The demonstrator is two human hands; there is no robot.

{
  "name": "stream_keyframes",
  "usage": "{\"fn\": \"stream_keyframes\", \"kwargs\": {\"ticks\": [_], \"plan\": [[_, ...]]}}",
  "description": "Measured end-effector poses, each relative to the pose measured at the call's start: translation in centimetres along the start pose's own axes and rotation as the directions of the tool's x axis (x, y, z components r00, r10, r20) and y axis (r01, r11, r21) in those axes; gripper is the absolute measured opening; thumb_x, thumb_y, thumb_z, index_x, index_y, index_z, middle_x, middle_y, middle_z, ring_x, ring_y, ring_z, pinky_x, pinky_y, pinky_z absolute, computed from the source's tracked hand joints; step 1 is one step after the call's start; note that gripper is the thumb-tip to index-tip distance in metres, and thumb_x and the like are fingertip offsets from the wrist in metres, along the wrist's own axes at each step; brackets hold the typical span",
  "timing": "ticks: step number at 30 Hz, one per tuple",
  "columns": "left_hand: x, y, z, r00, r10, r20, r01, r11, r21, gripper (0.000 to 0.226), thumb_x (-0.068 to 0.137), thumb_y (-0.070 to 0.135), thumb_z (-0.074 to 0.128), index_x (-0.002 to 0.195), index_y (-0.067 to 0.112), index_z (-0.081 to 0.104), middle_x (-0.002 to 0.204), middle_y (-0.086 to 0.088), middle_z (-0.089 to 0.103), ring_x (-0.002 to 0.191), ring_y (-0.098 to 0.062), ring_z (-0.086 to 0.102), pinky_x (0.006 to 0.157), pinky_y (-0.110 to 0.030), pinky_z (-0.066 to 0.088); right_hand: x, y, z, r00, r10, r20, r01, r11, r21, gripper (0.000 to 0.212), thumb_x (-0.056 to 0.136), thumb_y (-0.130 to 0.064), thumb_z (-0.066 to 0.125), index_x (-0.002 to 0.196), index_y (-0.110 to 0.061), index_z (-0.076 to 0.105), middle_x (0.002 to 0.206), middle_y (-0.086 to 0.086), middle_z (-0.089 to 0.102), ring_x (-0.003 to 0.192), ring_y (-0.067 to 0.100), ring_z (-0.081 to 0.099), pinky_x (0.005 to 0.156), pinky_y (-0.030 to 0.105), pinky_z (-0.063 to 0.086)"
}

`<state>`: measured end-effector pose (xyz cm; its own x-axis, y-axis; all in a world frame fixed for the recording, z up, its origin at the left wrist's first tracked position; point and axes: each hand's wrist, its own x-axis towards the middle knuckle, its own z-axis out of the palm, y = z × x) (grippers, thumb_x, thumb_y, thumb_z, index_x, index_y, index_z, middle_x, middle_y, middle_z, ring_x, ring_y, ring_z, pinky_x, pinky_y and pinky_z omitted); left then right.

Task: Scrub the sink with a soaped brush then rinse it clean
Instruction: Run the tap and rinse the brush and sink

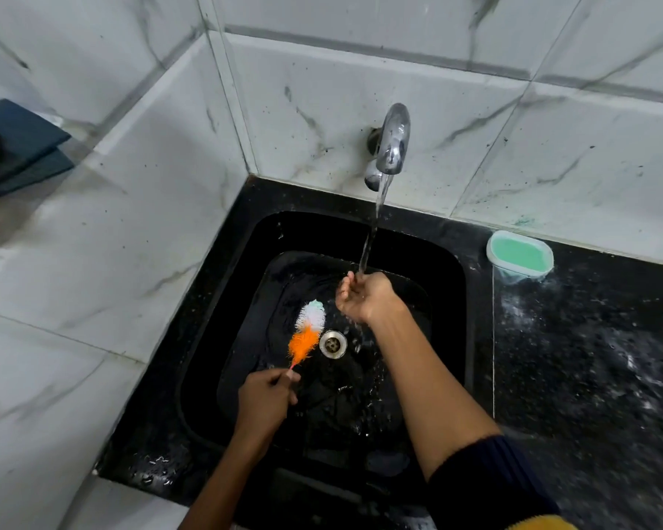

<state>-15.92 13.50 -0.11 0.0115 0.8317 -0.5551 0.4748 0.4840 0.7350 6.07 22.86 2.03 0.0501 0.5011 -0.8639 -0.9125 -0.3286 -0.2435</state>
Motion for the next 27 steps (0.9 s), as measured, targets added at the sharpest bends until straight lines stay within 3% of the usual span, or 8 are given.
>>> {"fn": "stream_keyframes", "kwargs": {"ticks": [3,6,9,12,15,17,21,27], "plan": [[-0.2,0.1,-0.2,1.0,0.004,-0.005,-0.004,1.0,0.001,0.029,0.096,0.016,0.06,0.072,0.021,0.075,0.051,-0.003,0.063,0.037,-0.009,0.046,0.047,-0.025,0.037,0.2,-0.1,1.2,0.998,0.017,0.06,-0.018,1.0,0.026,0.04,0.097,-0.018,0.022,0.06,-0.018,0.038,0.05,-0.003,0.035,0.043,0.01,0.027,0.045,0.02,0.018],[-0.2,-0.1,-0.6,1.0,-0.007,-0.009,0.007,1.0,-0.01,0.03,0.097,0.015,0.058,0.074,0.022,0.075,0.052,-0.003,0.064,0.039,-0.009,0.047,0.05,-0.026,0.038,0.3,-1.9,1.9,0.997,-0.027,0.075,0.021,0.997,0.071,0.04,0.096,-0.017,0.02,0.059,-0.017,0.036,0.046,-0.004,0.033,0.039,0.009,0.026,0.045,0.018,0.017],[-0.3,-0.3,-0.9,1.0,-0.01,-0.011,0.009,1.0,-0.018,0.031,0.098,0.014,0.057,0.075,0.023,0.075,0.051,-0.002,0.063,0.041,-0.01,0.049,0.052,-0.027,0.038,0.8,-4.9,2.6,0.984,-0.175,0.023,0.169,0.973,0.156,0.043,0.101,-0.023,0.022,0.068,-0.015,0.049,0.062,-0.002,0.049,0.046,0.011,0.043,0.039,0.017,0.034],[-0.2,-0.4,-1.2,1.0,-0.012,-0.018,0.012,1.0,-0.017,0.033,0.098,0.014,0.057,0.073,0.022,0.075,0.052,-0.002,0.063,0.041,-0.01,0.049,0.054,-0.028,0.039,0.7,-8.2,3.6,0.935,-0.354,0.002,0.344,0.909,0.234,0.042,0.103,-0.015,0.024,0.081,-0.002,0.057,0.081,0.012,0.061,0.066,0.019,0.059,0.059,0.027,0.055],[-0.2,-0.6,-1.3,1.0,-0.017,-0.02,0.016,1.0,-0.021,0.032,0.099,0.014,0.056,0.074,0.02,0.076,0.052,-0.002,0.063,0.041,-0.01,0.049,0.054,-0.028,0.039,0.1,-10.4,3.9,0.906,-0.424,0.004,0.414,0.886,0.208,0.03,0.097,-0.003,0.032,0.079,0.0,0.056,0.081,0.015,0.06,0.071,0.024,0.059,0.065,0.036,0.054],[-0.3,-0.8,-1.4,1.0,-0.014,-0.018,0.013,1.0,-0.021,0.031,0.099,0.015,0.056,0.075,0.02,0.076,0.052,-0.002,0.063,0.041,-0.01,0.049,0.054,-0.028,0.04,-0.2,-10.3,3.4,0.917,-0.398,0.036,0.389,0.91,0.142,0.023,0.096,-0.001,0.037,0.084,0.0,0.057,0.083,0.016,0.061,0.075,0.024,0.061,0.069,0.036,0.056],[-0.3,-0.9,-1.4,1.0,-0.015,-0.019,0.014,0.999,-0.031,0.032,0.099,0.016,0.057,0.073,0.021,0.075,0.051,-0.003,0.063,0.041,-0.009,0.05,0.054,-0.028,0.04,-0.7,-6.7,2.2,0.966,-0.256,0.036,0.258,0.961,-0.102,0.028,0.097,-0.008,0.033,0.086,0.001,0.058,0.082,0.016,0.062,0.071,0.024,0.062,0.058,0.03,0.058],[-0.5,-0.4,-1.9,0.999,-0.016,-0.03,0.015,0.999,-0.035,0.031,0.1,0.018,0.056,0.075,0.02,0.075,0.052,-0.002,0.064,0.039,-0.008,0.049,0.053,-0.026,0.041,1.0,-1.4,1.0,0.994,-0.108,0.021,0.109,0.993,-0.05,0.034,0.092,-0.012,0.026,0.062,-0.018,0.041,0.049,0.0,0.042,0.044,0.012,0.033,0.043,0.02,0.025]]}}
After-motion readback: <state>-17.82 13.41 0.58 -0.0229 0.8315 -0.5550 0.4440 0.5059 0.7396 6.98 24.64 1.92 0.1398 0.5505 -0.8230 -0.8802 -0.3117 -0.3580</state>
